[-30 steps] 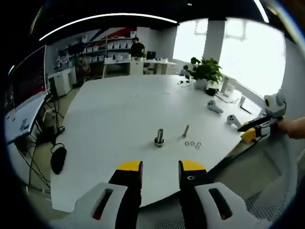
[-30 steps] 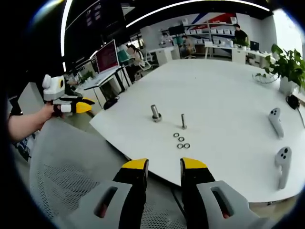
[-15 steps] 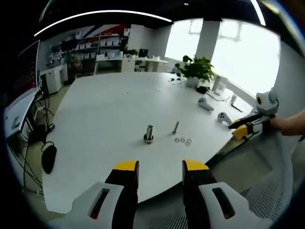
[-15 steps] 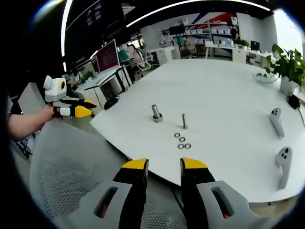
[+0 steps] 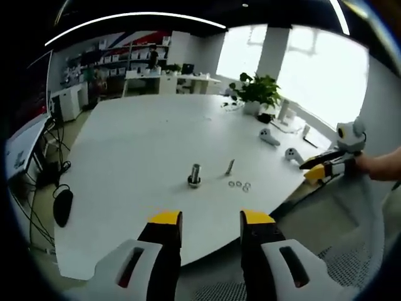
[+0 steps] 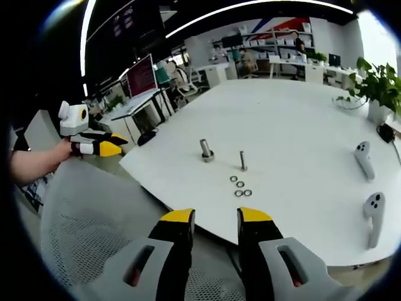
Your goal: Place the washer onto the threaded stud by aligning its center hole with the stud, sliding it down to the base, and recovering from edge contact or off-axis alignment until the washer reaches the visible bottom stop.
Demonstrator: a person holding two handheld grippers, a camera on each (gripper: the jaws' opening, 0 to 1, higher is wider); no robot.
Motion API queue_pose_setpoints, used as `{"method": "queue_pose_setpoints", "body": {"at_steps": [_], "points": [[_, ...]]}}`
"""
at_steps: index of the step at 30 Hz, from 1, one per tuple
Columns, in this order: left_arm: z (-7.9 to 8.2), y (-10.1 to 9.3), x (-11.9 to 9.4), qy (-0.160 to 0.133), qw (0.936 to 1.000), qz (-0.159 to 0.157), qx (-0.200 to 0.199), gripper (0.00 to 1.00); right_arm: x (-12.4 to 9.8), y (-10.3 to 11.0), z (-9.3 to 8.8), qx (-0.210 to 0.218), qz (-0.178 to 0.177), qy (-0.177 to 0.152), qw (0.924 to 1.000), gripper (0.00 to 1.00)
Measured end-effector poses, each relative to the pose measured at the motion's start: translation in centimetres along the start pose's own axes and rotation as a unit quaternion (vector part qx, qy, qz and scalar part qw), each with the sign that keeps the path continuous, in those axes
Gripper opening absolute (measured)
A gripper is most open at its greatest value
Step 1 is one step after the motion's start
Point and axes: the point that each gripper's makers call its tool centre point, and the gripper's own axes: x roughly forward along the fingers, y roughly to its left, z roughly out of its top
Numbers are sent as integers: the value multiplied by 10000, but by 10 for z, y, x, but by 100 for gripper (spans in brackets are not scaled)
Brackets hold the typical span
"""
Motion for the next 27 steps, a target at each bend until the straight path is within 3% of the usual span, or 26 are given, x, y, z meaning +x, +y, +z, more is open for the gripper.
{"method": "queue_pose_setpoints", "body": {"at_steps": [11, 20, 25, 27], "points": [[0, 5, 0, -49, 9999, 107, -12, 34, -1, 0, 3, 84, 27, -92, 9999, 30], [-8, 5, 0, 185, 9996, 203, 69, 34, 1, 6, -2, -56, 170, 56, 9998, 31], [-6, 8, -2, 141, 9994, 323, 8, 34, -2, 3, 5, 73, 116, -118, 9998, 32], [-7, 11, -2, 163, 9991, 383, -25, 34, -3, 7, 9, 136, 248, -218, 9994, 31]]}}
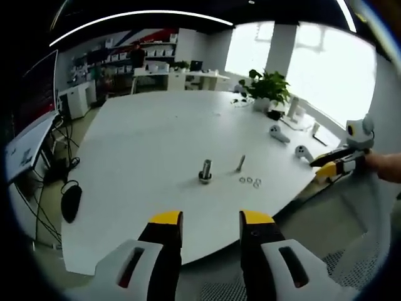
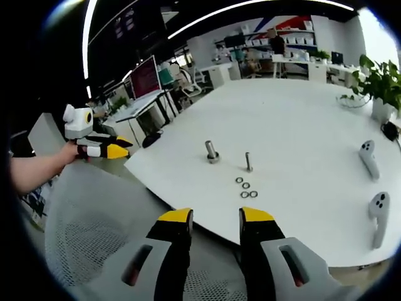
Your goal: Place the washer onto the threaded stud by aligning its center hole with the stud, sliding it down to the base, and recovering from edge contact or off-axis alignment until the washer reaches the visible bottom stop.
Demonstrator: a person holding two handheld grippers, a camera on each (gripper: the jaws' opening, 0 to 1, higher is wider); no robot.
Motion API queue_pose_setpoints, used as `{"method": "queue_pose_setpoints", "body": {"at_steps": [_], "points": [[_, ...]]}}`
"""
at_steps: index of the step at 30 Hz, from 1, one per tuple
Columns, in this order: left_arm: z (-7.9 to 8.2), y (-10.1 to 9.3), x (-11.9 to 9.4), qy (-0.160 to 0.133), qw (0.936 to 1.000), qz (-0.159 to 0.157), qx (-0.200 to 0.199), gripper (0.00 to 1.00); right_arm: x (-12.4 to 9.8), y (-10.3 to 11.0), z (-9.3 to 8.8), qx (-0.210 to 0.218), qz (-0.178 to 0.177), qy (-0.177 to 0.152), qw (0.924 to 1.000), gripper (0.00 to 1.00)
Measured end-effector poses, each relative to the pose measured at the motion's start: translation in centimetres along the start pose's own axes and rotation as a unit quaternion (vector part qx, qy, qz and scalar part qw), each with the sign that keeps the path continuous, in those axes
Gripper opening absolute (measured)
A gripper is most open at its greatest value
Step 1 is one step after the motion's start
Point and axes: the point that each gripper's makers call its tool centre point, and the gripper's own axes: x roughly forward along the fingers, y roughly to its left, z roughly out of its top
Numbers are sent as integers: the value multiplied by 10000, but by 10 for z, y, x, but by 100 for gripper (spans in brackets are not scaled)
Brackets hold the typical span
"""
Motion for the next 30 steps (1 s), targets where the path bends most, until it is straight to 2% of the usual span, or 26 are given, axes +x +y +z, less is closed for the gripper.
{"method": "queue_pose_setpoints", "body": {"at_steps": [8, 12, 14, 17, 18, 20, 23, 25, 27, 30], "points": [[-3, 1, 0, 96, 9999, 62, 7, 34, 0, -1, -2, 63, 56, 73, 9999, 32], [-3, 1, 0, 106, 9999, 95, 21, 33, 2, -4, -3, 252, 92, 125, 9996, 32], [-4, 4, 0, 131, 9998, 158, -2, 33, 2, -4, -4, 234, 89, 153, 9996, 32], [-8, 5, 0, 236, 9996, 159, -15, 33, 6, 1, -10, -74, 167, 417, 9990, 32], [-10, 4, 1, 293, 9995, 136, -11, 33, 7, 4, -13, -24, 287, 515, 9983, 32], [-10, 3, 1, 288, 9995, 87, 18, 32, 9, 6, -9, 342, 470, 465, 9972, 31], [-8, 3, 0, 222, 9997, 68, 2, 32, 12, -4, -6, 395, 497, 471, 9969, 31], [-7, 4, 0, 210, 9998, 72, -4, 32, 16, -16, -7, 185, 344, 567, 9976, 31], [-6, 3, 0, 193, 9998, 60, -14, 31, 22, -28, -8, 168, 243, 642, 9975, 31], [-6, 3, 0, 181, 9998, 34, -11, 31, 32, -43, -8, 605, 193, 684, 9956, 31]]}}
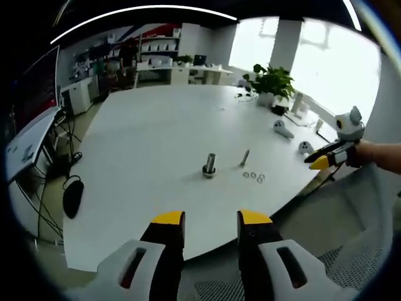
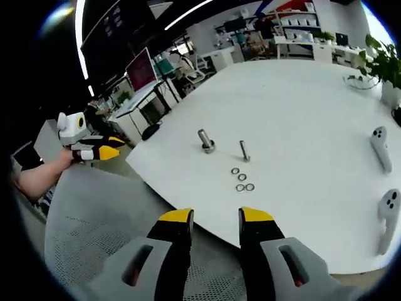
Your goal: Place the washer onto the threaded stud by aligning its center hole with the stud, sliding it down to the base, and recovering from edge contact or off-axis alignment until the washer reaches the visible bottom stop.
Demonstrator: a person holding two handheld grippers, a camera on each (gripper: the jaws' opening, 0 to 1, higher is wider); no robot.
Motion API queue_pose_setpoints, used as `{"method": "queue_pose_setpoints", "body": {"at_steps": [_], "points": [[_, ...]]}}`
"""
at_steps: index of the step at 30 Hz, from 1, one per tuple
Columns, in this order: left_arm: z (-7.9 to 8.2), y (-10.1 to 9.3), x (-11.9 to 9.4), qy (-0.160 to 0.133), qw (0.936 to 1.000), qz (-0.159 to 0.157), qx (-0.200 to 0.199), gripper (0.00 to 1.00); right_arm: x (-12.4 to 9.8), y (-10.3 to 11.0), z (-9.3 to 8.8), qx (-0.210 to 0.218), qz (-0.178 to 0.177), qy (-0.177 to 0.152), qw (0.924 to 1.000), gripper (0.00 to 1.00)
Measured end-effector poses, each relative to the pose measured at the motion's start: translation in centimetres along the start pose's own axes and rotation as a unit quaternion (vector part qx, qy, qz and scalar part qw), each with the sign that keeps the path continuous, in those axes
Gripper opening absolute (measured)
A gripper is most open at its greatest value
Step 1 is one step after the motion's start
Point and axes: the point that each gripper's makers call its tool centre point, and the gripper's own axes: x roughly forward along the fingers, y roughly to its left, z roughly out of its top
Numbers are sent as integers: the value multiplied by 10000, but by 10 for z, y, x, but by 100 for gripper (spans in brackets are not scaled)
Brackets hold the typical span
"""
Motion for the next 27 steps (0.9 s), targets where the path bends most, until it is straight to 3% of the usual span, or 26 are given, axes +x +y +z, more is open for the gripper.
{"method": "queue_pose_setpoints", "body": {"at_steps": [2, 6, 8, 11, 15, 20, 23, 27], "points": [[1, 0, 0, -21, 10000, -17, -13, 30, 5, -10, 3, 19, -114, 29, 9999, 31], [2, 0, 0, -56, 9999, -69, -61, 29, 21, -31, 4, -530, -514, 379, 9965, 30], [-1, -1, 2, 30, 9999, -118, -53, 28, 31, -41, 9, -759, -724, 348, 9939, 28], [-1, -5, 2, 31, 9998, -197, 19, 28, 48, -45, 7, -934, -746, 499, 9916, 28], [3, -2, 1, -68, 9998, -180, -87, 28, 70, -53, -6, -1516, -806, 1050, 9795, 28], [2, -5, 1, -29, 9998, -213, -38, 28, 91, -53, -7, -2112, -708, 1256, 9668, 27], [2, -5, 1, -33, 9998, -213, -46, 28, 101, -49, -6, -2052, -570, 1281, 9686, 24], [4, -4, 1, -83, 9998, -195, -70, 28, 107, -56, -10, -2155, -596, 1558, 9622, 25]]}}
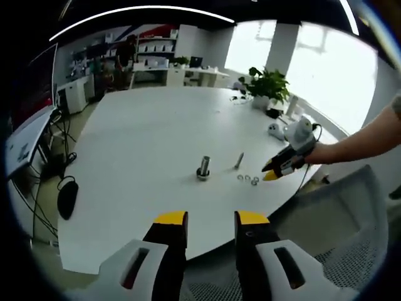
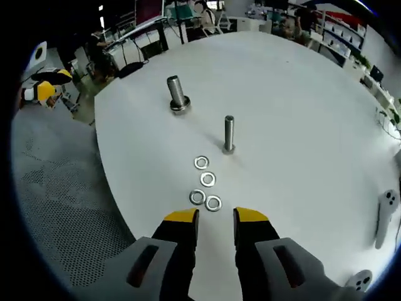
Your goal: Place the washer onto the threaded stud by aligning its center hole with the stud, sliding it down to the base, and recovering from edge contact or off-axis alignment until the washer reaches the visible bottom stop.
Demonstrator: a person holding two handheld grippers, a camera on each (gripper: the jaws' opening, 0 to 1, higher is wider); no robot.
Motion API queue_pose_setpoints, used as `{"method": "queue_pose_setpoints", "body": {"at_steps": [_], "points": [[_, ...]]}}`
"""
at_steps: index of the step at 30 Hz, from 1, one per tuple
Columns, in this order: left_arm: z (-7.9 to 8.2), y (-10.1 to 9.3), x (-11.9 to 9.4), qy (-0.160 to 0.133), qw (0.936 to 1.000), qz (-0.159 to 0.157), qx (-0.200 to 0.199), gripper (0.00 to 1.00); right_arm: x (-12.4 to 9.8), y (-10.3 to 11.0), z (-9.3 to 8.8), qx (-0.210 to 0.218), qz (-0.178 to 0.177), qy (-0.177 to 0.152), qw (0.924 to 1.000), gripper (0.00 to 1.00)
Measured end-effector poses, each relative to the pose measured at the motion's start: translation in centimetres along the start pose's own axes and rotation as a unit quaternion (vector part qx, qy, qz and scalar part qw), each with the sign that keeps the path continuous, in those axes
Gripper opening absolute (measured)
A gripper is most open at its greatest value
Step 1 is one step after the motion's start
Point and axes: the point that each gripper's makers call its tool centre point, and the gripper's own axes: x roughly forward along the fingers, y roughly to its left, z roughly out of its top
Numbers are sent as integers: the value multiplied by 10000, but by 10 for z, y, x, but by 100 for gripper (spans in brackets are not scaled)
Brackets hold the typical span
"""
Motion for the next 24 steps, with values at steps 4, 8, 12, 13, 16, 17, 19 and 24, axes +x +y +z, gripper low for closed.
{"method": "queue_pose_setpoints", "body": {"at_steps": [4, 8, 12, 13, 16, 17, 19, 24], "points": [[1, 2, 0, -36, 10000, 33, -2, 28, 3, -2, -1, -169, 15, 71, 9998, 25], [2, 3, -1, -67, 10000, 55, -26, 28, 9, 2, -5, -520, 56, 280, 9982, 25], [0, -1, 0, -13, 10000, -26, 36, 28, 14, 4, -7, -701, 54, 405, 9967, 25], [0, -2, 0, -7, 10000, -39, 55, 28, 13, 3, -4, -678, -6, 306, 9972, 24], [0, -3, 0, -13, 10000, -55, 63, 28, 14, 3, -4, -809, 84, 350, 9961, 24], [0, -3, 0, -17, 10000, -51, 58, 28, 15, 4, -3, -997, 141, 352, 9943, 24], [1, -2, 0, -29, 10000, -45, 38, 28, 16, 6, -2, -1185, 237, 368, 9920, 23], [0, -3, 0, -6, 10000, -70, 45, 28, 17, 6, 1, -1360, 417, 426, 9889, 22]]}}
